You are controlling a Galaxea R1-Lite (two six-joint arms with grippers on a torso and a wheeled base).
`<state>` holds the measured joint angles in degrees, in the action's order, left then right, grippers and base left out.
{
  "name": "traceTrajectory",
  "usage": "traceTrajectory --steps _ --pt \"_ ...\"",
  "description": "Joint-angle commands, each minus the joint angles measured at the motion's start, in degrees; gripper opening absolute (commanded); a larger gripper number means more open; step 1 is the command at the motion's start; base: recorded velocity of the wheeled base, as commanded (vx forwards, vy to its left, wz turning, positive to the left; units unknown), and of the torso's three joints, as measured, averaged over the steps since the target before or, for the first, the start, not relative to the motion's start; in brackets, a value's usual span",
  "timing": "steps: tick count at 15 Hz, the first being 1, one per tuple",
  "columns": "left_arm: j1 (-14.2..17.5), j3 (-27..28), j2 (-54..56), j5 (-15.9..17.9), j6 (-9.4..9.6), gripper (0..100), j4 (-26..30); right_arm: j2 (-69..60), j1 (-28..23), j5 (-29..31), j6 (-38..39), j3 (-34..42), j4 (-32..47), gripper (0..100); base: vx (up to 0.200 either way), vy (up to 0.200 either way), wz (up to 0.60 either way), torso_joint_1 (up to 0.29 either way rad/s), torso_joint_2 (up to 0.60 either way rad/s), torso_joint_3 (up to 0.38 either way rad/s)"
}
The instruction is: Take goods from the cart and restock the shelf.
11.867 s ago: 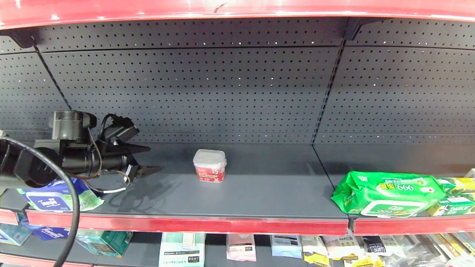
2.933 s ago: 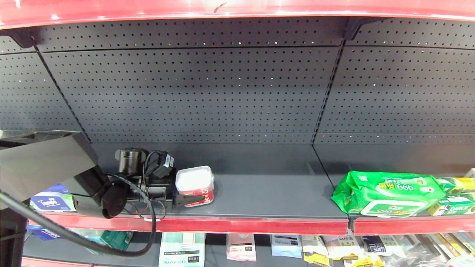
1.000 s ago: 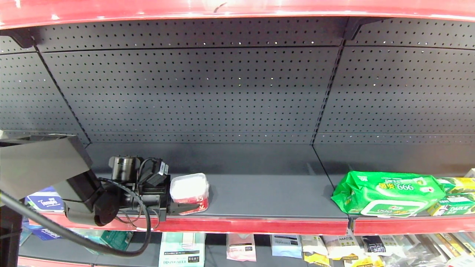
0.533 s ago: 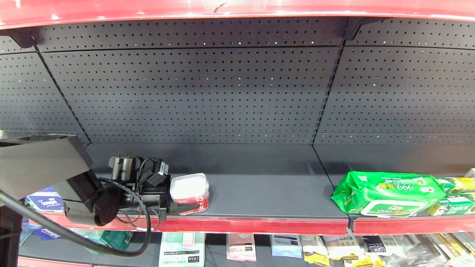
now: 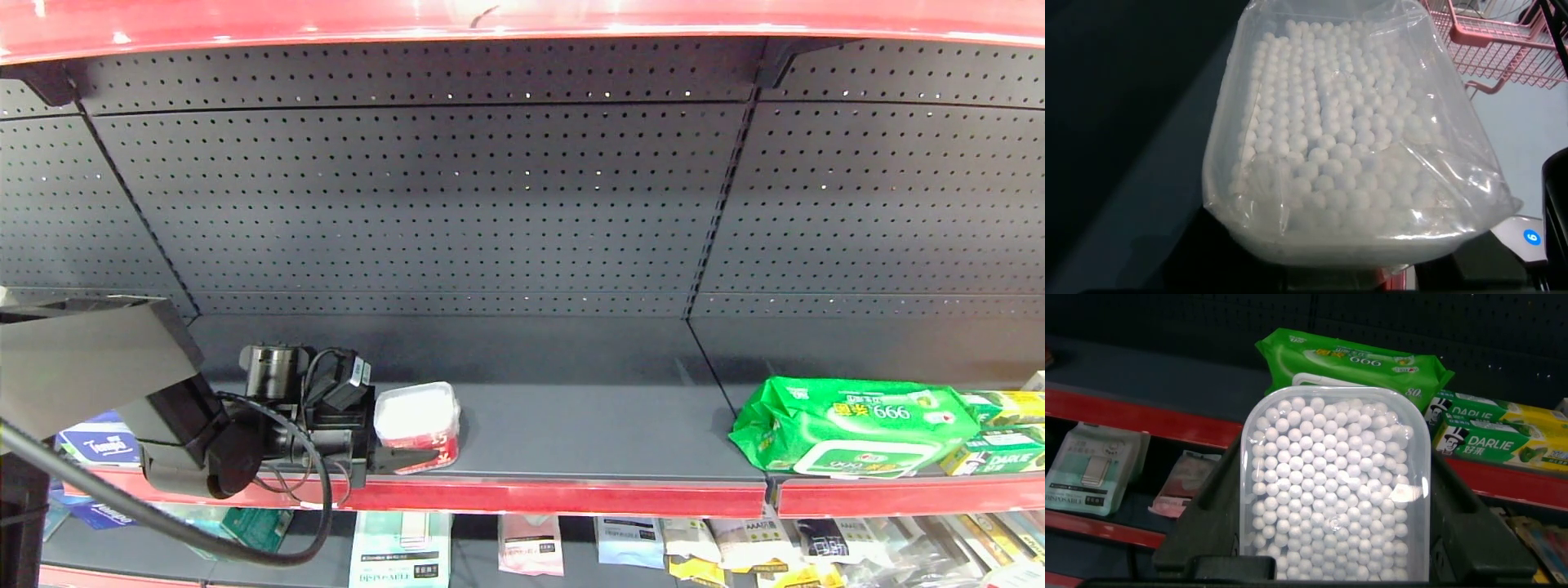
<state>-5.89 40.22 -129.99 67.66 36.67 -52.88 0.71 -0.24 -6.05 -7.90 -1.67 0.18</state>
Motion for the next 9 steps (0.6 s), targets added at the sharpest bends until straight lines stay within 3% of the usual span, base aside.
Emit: traceTrajectory --steps 1,6,9 --pt "0.0 -0.1 -0.1 0.1 0.07 0 0.0 0.2 0.0 0.0 0.0 0.0 0.0 0 0.000 0.000 0.00 0.000 0.00 0.000" --pt "0.0 -0.9 -0.5 -0.2 1.74 0 0.0 0.2 0.0 0.0 0.0 0.0 0.0 0 0.000 0.000 0.00 0.000 0.00 0.000" --pt "0.0 -0.9 -0.5 0.0 1.39 0 0.0 0.2 0.1 0.0 0.0 0.0 0.0 0 0.000 0.000 0.00 0.000 0.00 0.000"
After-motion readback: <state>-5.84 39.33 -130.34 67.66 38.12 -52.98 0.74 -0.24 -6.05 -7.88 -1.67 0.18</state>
